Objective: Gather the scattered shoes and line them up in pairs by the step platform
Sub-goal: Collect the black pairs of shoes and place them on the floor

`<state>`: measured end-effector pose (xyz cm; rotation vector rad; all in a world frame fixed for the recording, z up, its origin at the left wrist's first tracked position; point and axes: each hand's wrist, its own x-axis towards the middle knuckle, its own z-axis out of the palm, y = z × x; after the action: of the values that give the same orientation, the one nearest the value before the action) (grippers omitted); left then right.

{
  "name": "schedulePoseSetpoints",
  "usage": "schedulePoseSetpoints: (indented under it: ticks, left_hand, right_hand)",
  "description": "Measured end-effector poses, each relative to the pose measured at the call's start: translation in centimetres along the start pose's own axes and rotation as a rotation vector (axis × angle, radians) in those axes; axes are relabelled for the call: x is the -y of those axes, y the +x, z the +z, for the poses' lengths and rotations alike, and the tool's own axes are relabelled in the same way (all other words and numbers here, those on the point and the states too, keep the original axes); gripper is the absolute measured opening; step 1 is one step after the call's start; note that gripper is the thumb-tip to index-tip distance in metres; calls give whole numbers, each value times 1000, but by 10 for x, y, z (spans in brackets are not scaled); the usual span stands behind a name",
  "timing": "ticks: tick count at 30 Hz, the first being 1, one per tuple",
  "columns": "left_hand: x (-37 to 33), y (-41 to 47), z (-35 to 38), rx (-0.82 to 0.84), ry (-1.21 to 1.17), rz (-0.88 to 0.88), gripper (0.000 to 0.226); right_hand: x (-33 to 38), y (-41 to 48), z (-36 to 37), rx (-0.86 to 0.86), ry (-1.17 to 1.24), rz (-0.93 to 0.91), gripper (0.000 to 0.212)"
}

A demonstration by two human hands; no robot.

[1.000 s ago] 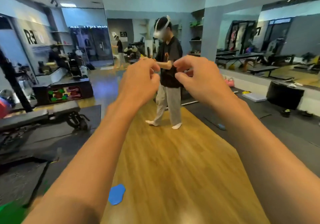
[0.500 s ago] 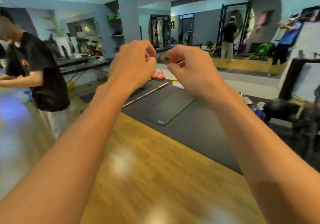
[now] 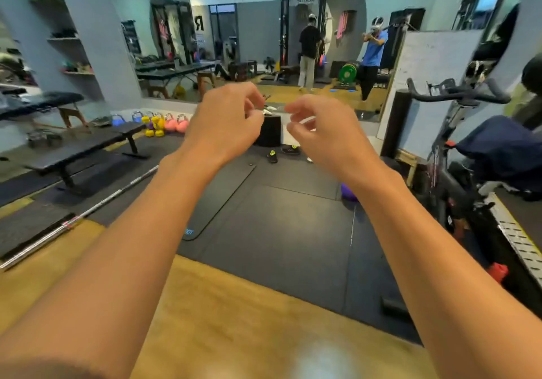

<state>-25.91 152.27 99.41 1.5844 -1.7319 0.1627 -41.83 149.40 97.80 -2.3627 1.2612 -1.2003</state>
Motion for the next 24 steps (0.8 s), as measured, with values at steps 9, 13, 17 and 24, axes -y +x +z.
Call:
schedulePoseSetpoints:
  ticks: [9, 13, 17, 24]
  left_hand:
    - [98, 191, 122, -12, -10, 7, 22]
    - [140, 290, 184, -21, -96, 31, 22]
    - [162, 394, 243, -9, -185, 77, 20]
    - [196, 567, 360, 13, -312, 148, 16]
  right_hand:
    - [-135, 191, 59, -30, 36, 31, 22]
    - [-197, 275, 89, -66, 14, 58, 25]
    - [-256, 365, 103, -110, 15, 113, 24]
    - [-382, 519, 133, -181, 64, 152, 26]
